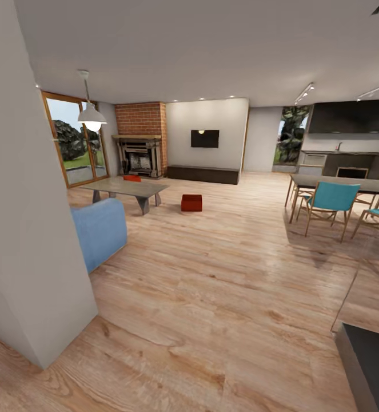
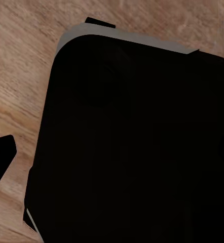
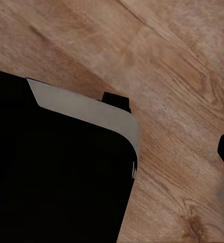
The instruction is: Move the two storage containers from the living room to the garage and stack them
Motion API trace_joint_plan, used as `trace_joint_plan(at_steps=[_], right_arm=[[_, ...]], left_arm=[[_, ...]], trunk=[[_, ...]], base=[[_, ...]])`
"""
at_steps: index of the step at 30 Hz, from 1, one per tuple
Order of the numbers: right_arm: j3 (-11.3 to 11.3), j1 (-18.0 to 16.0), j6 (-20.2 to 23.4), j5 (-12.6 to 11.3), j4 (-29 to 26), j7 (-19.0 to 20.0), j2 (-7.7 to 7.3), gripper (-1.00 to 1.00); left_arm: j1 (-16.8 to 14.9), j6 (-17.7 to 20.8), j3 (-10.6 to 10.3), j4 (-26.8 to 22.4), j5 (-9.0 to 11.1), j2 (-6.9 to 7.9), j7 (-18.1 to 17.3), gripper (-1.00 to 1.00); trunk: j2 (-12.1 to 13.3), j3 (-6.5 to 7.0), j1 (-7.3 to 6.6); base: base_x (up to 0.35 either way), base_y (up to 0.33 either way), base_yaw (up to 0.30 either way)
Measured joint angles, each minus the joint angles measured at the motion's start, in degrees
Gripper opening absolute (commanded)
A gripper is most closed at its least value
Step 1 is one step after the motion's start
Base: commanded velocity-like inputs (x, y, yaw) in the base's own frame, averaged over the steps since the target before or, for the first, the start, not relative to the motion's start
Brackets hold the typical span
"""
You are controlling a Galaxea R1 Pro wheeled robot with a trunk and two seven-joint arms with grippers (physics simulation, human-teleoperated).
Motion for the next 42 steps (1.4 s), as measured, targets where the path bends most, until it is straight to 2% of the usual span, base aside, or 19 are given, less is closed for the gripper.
trace_joint_plan(at_steps=[12, 33, 42], right_arm=[[0.2, 0.0, 0.1, 0.1, 0.0, 0.0, 0.28, 1.0], [0.2, 0.0, 0.1, 0.1, 0.0, 0.0, 0.14, 1.0], [0.1, 0.0, 0.1, 0.1, 0.0, 0.0, 0.01, 1.0]], left_arm=[[0.0, 0.0, 0.0, 0.0, 0.0, 0.0, 0.0, 1.0], [0.0, 0.2, 0.0, 0.0, 0.1, 0.09, 0.0, 1.0], [0.0, 0.2, 0.0, 0.0, 0.1, 0.09, 0.0, 1.0]], trunk=[[0.0, 0.0, 0.0], [0.0, 0.0, 0.0], [0.0, 0.0, 0.0]], base=[[0.324, 0.008, 0.0], [0.318, 0.127, 0.0], [0.322, 0.024, 0.0]])
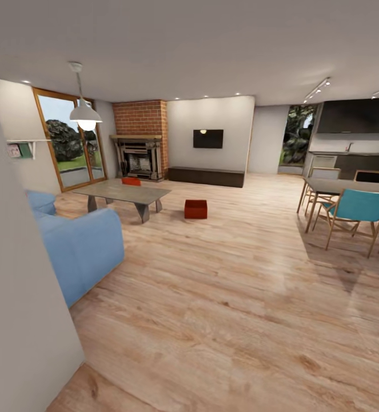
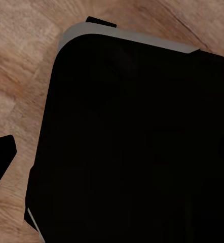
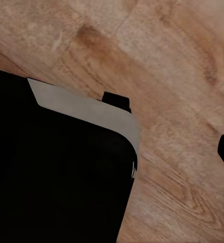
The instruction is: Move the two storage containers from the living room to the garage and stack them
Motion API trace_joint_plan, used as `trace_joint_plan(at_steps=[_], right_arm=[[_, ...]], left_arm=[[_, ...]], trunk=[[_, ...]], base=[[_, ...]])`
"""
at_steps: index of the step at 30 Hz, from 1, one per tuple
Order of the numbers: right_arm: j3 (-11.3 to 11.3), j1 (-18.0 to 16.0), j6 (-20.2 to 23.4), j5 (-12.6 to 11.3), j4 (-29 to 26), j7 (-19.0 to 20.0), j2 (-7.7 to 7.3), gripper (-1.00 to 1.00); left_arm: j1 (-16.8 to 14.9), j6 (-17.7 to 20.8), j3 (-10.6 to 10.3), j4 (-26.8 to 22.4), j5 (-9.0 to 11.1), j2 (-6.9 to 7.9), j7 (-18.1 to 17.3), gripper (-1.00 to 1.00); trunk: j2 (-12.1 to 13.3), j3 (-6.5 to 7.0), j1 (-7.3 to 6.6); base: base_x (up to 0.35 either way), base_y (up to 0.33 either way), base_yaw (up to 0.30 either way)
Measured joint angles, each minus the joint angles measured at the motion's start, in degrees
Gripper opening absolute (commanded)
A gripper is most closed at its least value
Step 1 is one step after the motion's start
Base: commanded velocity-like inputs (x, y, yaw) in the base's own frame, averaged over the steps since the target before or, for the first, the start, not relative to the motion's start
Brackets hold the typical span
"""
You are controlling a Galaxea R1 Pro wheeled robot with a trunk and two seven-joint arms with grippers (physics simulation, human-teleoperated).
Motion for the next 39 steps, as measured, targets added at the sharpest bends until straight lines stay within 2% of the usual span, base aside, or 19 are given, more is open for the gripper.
trace_joint_plan(at_steps=[30, 39], right_arm=[[-0.1, 0.0, -0.1, -0.1, 0.0, -0.1, -0.15, 1.0], [-0.5, 0.0, -0.3, -0.2, 0.0, 0.0, 0.32, 1.0]], left_arm=[[0.0, 0.3, 0.0, 0.0, 0.0, 0.0, 0.0, 1.0], [0.0, 0.3, 0.0, 0.0, 0.0, -0.04, 0.0, 1.0]], trunk=[[0.0, 0.0, 0.0], [0.0, 0.0, 0.0]], base=[[0.324, 0.0, 0.0], [0.324, 0.0, 0.0]])
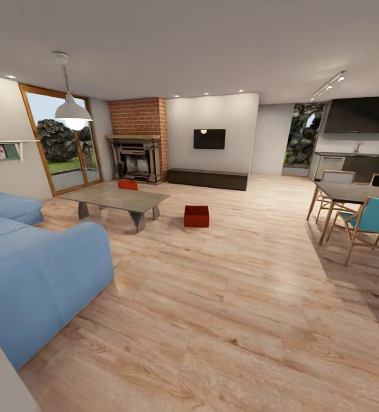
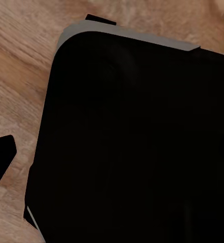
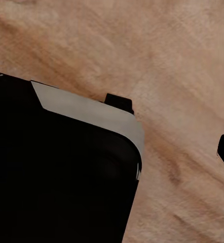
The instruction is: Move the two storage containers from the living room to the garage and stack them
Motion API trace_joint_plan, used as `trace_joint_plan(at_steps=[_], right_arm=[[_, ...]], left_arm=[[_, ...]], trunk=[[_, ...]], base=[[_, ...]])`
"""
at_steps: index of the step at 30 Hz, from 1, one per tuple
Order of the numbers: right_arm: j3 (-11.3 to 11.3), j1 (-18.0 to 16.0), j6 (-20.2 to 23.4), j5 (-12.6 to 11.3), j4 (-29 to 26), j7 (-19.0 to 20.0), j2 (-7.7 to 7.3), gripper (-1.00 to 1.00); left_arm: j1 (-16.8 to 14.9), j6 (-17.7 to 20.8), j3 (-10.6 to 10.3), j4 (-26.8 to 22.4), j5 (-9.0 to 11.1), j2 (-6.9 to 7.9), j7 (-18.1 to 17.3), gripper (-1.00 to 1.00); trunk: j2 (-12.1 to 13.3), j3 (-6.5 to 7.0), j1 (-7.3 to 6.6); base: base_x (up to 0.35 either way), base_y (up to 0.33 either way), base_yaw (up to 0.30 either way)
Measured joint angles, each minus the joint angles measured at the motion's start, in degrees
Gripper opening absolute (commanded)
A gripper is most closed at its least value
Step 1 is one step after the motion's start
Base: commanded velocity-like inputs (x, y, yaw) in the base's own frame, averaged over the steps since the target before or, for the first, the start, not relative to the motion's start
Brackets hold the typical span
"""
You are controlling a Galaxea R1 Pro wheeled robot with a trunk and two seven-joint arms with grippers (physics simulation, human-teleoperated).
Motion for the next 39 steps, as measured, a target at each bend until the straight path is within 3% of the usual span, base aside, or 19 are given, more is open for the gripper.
trace_joint_plan(at_steps=[39], right_arm=[[-0.2, 0.0, 0.3, -0.3, 0.0, 0.1, 0.03, 1.0]], left_arm=[[0.0, -0.2, 0.0, 0.0, 0.0, -0.05, 0.0, 1.0]], trunk=[[0.0, 0.0, 0.0]], base=[[0.324, 0.0, 0.0]])
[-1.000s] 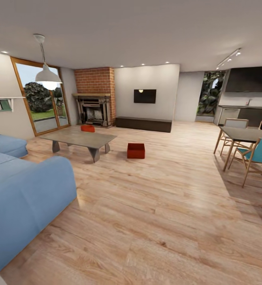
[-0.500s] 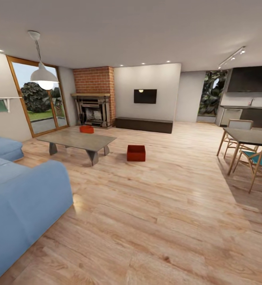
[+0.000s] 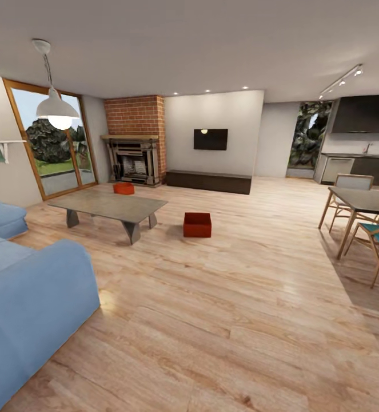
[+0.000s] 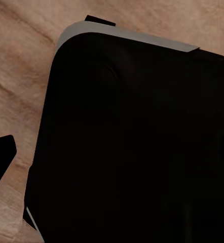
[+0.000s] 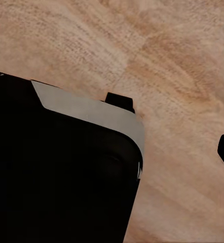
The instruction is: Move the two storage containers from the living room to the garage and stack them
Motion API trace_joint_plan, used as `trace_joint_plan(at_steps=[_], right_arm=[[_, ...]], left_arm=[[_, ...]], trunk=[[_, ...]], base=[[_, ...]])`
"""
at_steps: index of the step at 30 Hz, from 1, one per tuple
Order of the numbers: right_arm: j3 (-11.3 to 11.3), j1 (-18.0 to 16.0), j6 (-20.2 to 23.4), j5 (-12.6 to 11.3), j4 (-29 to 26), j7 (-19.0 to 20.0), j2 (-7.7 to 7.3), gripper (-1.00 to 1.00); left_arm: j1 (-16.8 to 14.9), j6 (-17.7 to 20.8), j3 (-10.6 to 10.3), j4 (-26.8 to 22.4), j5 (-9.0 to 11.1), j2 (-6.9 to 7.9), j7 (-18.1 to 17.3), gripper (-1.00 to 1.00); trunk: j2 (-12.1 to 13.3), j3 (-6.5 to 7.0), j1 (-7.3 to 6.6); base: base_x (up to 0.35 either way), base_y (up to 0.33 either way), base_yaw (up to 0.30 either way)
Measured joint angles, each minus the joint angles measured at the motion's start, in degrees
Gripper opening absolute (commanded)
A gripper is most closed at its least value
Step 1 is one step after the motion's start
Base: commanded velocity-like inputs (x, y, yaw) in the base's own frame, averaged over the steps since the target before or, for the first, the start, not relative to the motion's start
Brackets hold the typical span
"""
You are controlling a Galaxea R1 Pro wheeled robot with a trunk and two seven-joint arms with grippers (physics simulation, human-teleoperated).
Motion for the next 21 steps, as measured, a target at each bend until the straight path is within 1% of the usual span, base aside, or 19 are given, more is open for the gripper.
trace_joint_plan(at_steps=[14, 21], right_arm=[[0.1, 0.0, 0.3, 0.0, 0.0, 0.0, -0.03, 1.0], [0.2, 0.0, 0.3, 0.0, 0.0, 0.0, -0.06, 1.0]], left_arm=[[0.0, -0.2, 0.0, 0.0, 0.0, 0.0, 0.0, 1.0], [0.0, -0.2, 0.0, 0.0, 0.0, 0.0, 0.0, 1.0]], trunk=[[0.0, 0.0, 0.0], [0.0, 0.0, 0.0]], base=[[0.324, -0.001, 0.0], [0.316, -0.075, 0.0]])
